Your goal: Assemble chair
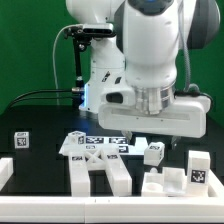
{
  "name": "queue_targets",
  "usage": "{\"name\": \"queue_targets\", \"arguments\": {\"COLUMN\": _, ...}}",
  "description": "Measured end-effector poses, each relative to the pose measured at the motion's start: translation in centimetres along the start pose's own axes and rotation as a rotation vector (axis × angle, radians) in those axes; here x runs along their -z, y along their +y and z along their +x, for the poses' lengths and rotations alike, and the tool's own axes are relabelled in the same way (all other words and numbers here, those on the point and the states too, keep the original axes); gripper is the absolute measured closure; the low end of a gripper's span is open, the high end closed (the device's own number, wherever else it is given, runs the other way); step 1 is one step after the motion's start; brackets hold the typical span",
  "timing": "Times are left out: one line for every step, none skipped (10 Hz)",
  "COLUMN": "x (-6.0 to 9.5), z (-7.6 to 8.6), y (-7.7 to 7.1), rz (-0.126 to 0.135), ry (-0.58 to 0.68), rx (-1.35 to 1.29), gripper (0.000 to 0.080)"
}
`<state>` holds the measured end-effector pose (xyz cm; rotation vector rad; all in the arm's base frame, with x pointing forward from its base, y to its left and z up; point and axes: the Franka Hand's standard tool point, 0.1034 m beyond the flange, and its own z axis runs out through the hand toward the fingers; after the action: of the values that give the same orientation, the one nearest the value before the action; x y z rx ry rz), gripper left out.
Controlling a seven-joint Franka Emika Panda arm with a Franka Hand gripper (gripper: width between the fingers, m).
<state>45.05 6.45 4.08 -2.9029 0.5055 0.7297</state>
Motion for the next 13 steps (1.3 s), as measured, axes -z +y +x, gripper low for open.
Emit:
{"name": "queue_targets", "arguments": {"x": 0.0, "z": -0.3, "y": 0.4, "rz": -0.004, "ry": -0.088, "rx": -0.008, "gripper": 0.0150}}
{"name": "queue_targets", "arguments": {"x": -0.2, "z": -0.4, "y": 0.6, "rz": -0.012, "ry": -0.176, "rx": -0.008, "gripper": 0.0150}}
{"name": "queue_targets", "arguments": {"x": -0.3, "z": -0.5, "y": 0.8, "rz": -0.020, "ry": -0.273, "rx": -0.008, "gripper": 0.0150}}
{"name": "queue_targets", "arguments": {"x": -0.5, "z": -0.1, "y": 0.8, "rz": -0.019, "ry": -0.307, "rx": -0.013, "gripper": 0.0150}}
{"name": "queue_targets", "arguments": {"x": -1.0, "z": -1.1, "y": 0.9, "rz": 0.006, "ry": -0.430, "rx": -0.045, "gripper": 0.0150}}
{"name": "queue_targets", "arguments": {"x": -1.4, "z": -1.2, "y": 0.9, "rz": 0.027, "ry": -0.538, "rx": -0.075, "gripper": 0.0150}}
{"name": "queue_targets", "arguments": {"x": -1.6, "z": -0.7, "y": 0.7, "rz": 0.026, "ry": -0.559, "rx": -0.072, "gripper": 0.0150}}
{"name": "queue_targets", "arguments": {"x": -1.6, "z": -0.6, "y": 0.6, "rz": 0.026, "ry": -0.553, "rx": -0.068, "gripper": 0.0150}}
{"name": "queue_targets", "arguments": {"x": -1.6, "z": -0.6, "y": 0.6, "rz": 0.026, "ry": -0.554, "rx": -0.069, "gripper": 0.0150}}
{"name": "queue_targets", "arguments": {"x": -1.6, "z": -0.6, "y": 0.6, "rz": 0.025, "ry": -0.554, "rx": -0.068, "gripper": 0.0150}}
{"name": "queue_targets", "arguments": {"x": -1.7, "z": -0.7, "y": 0.4, "rz": 0.025, "ry": -0.554, "rx": -0.066, "gripper": 0.0150}}
{"name": "queue_targets", "arguments": {"x": -1.9, "z": -0.8, "y": 0.6, "rz": 0.026, "ry": -0.555, "rx": -0.072, "gripper": 0.0150}}
{"name": "queue_targets", "arguments": {"x": -2.7, "z": -0.9, "y": 0.7, "rz": 0.030, "ry": -0.554, "rx": -0.082, "gripper": 0.0150}}
